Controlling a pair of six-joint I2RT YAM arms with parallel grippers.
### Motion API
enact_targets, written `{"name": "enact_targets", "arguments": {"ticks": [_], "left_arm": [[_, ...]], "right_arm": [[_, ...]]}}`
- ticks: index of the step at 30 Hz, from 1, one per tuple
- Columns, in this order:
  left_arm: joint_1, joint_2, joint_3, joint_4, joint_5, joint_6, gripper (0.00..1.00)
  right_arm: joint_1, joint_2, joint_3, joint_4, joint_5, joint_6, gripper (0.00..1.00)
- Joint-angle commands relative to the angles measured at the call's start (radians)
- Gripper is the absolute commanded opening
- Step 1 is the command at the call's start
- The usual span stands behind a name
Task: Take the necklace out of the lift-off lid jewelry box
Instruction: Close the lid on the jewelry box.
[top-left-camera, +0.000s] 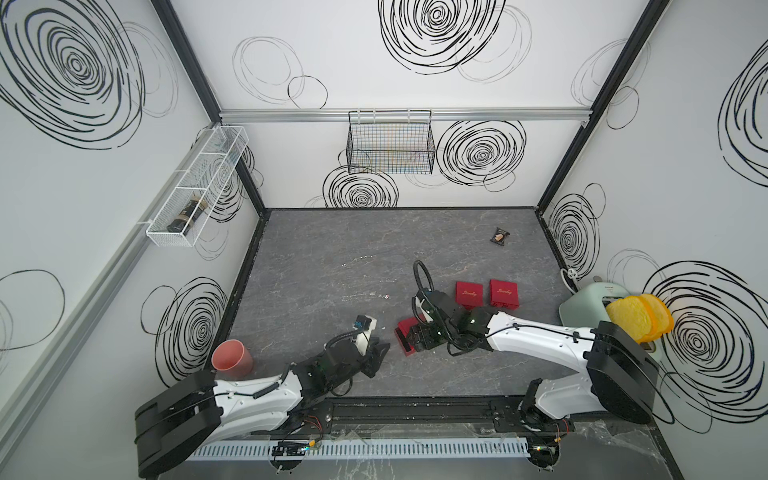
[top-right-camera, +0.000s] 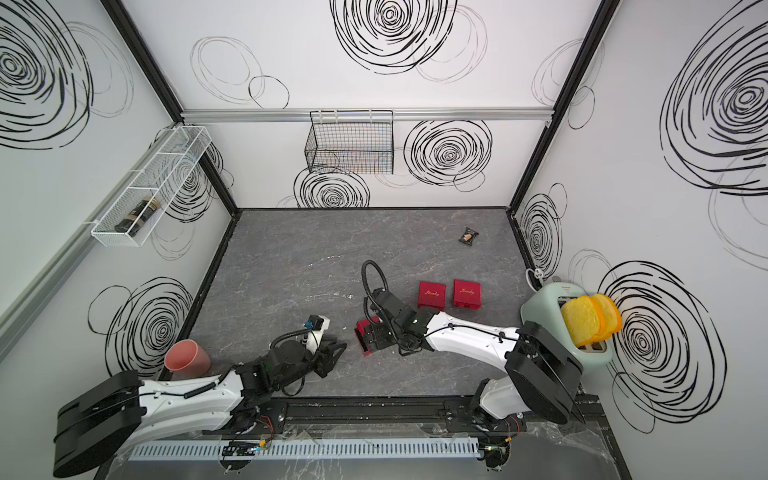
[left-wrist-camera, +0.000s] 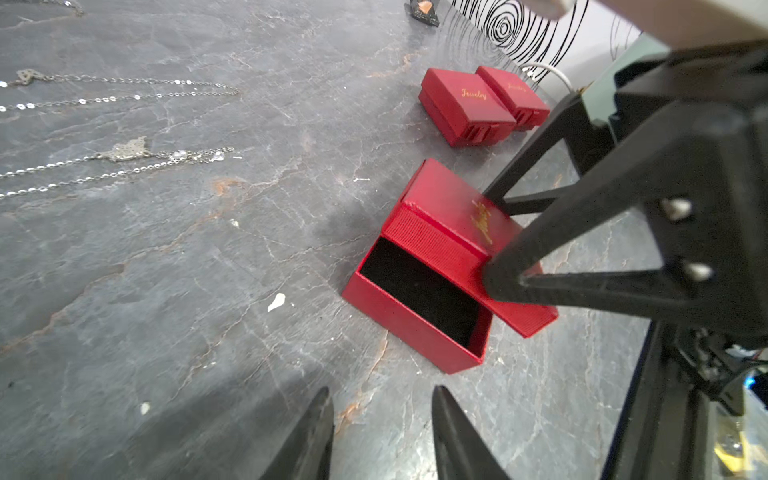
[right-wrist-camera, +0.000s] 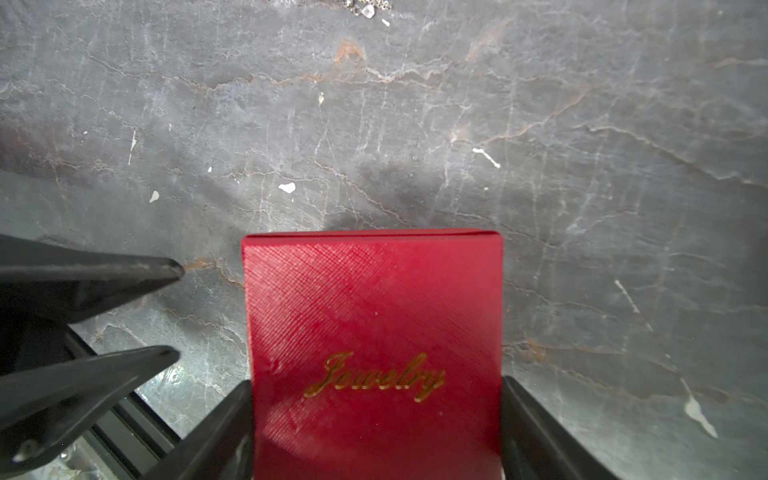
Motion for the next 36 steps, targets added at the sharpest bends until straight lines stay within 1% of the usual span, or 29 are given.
{"name": "enact_targets", "arguments": {"ticks": [1,4,9,18,23,30,36], "left_arm": [[-0.021,0.066,0.038,0.145,-0.029,-0.024,0.38],[-0.025,0.135,0.056,0.186,-0.029,-0.026,0.34],[-0.025,0.245,0.085,0.250,-0.022,-0.024,0.33],[-0.026,0.362,0.136,0.298,0.012,-0.017,0.28],[-0.027,0.366,0.130,0.304,0.014,-0.019,0.25],[-0.027,0.296,0.107,0.264,0.010,-0.004,0.23],[-0.027,0.260,0.072,0.231,0.013,0.008,0.13]], "right_arm": [[0.006,0.015,0.004,0.012,0.000,0.013,0.80],[0.006,0.023,0.005,0.015,-0.005,0.012,0.80],[0.006,0.029,0.011,0.015,-0.014,0.004,0.81],[0.006,0.039,0.019,0.025,-0.029,-0.008,0.81],[0.006,0.052,0.023,0.034,-0.039,-0.011,0.81],[0.005,0.054,0.023,0.034,-0.033,-0.013,0.82],[0.002,0.053,0.021,0.031,-0.030,-0.011,0.82]]}}
